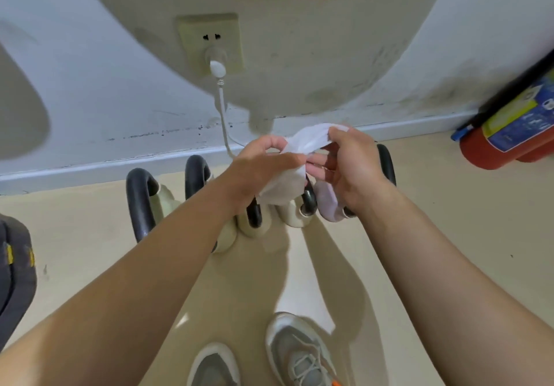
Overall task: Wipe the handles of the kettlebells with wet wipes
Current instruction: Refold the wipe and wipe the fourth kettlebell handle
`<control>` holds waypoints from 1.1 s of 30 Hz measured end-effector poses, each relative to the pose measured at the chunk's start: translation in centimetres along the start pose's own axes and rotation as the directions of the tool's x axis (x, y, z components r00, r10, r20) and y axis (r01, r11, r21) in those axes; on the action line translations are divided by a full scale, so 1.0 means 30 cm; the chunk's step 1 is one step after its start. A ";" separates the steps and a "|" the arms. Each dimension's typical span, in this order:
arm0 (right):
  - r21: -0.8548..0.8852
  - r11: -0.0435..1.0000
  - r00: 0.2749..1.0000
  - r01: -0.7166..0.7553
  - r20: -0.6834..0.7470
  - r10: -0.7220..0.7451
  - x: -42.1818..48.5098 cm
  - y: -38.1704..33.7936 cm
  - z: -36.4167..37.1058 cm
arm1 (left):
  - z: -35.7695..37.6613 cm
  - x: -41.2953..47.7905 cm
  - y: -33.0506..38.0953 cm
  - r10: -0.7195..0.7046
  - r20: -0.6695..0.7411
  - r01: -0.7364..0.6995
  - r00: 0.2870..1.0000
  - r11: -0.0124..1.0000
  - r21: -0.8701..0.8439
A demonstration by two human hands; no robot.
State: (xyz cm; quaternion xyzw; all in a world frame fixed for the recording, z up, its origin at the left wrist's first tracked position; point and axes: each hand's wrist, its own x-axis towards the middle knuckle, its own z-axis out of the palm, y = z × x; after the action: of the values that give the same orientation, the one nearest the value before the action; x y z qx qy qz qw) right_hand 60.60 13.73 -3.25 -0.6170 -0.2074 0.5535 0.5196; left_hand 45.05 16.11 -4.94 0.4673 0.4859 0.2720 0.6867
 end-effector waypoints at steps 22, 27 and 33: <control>-0.237 0.966 0.983 0.108 -0.116 -0.139 0.131 0.135 -0.091 | 0.063 0.119 -0.077 0.156 -0.282 -0.059 0.947 0.944 0.326; -0.599 0.771 0.908 0.218 -0.166 -0.385 0.176 0.199 -0.130 | 0.005 0.160 -0.078 0.268 -0.268 -0.100 0.925 0.855 0.509; -0.896 0.341 0.774 0.285 0.005 -0.633 0.150 0.261 -0.140 | 0.037 0.235 -0.156 0.395 -0.216 -0.143 0.893 0.704 0.696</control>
State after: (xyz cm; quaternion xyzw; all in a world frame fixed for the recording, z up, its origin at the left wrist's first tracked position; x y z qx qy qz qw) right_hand 63.22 12.81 -12.79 -0.7894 -0.5271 0.0822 0.3038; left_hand 48.39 19.59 -11.99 0.6908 0.5892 0.2590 0.3295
